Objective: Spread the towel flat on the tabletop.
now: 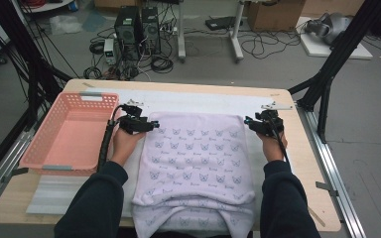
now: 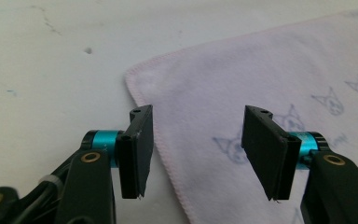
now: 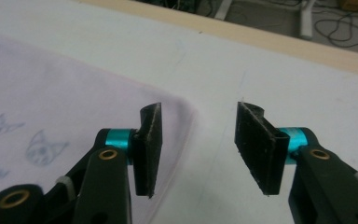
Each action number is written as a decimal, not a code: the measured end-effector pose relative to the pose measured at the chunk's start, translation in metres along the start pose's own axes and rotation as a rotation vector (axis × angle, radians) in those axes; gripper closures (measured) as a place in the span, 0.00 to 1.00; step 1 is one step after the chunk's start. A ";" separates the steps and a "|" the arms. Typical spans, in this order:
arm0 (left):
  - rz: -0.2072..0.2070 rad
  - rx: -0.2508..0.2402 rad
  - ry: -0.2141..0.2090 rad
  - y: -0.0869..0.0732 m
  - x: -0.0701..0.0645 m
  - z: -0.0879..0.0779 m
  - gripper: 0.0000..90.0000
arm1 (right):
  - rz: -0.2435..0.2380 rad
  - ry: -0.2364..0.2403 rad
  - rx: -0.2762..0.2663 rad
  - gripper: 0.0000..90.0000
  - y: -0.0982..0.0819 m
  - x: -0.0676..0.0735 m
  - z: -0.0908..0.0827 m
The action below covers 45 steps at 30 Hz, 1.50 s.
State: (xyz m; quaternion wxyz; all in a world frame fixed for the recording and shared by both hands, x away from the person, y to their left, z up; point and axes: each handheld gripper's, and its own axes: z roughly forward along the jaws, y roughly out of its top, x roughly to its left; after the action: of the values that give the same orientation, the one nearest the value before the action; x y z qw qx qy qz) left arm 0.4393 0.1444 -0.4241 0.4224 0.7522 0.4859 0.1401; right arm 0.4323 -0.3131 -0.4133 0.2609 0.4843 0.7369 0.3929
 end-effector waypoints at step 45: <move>0.153 0.029 0.011 -0.075 -0.038 -0.042 0.48 | -0.089 0.209 0.169 0.67 -0.074 0.052 -0.053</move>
State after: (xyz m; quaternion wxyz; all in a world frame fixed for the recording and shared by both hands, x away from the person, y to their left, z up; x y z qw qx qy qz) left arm 0.3491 0.1461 -0.4491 0.3967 0.7924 0.4312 0.1693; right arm 0.3335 -0.2991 -0.4457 0.1581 0.4279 0.8113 0.3657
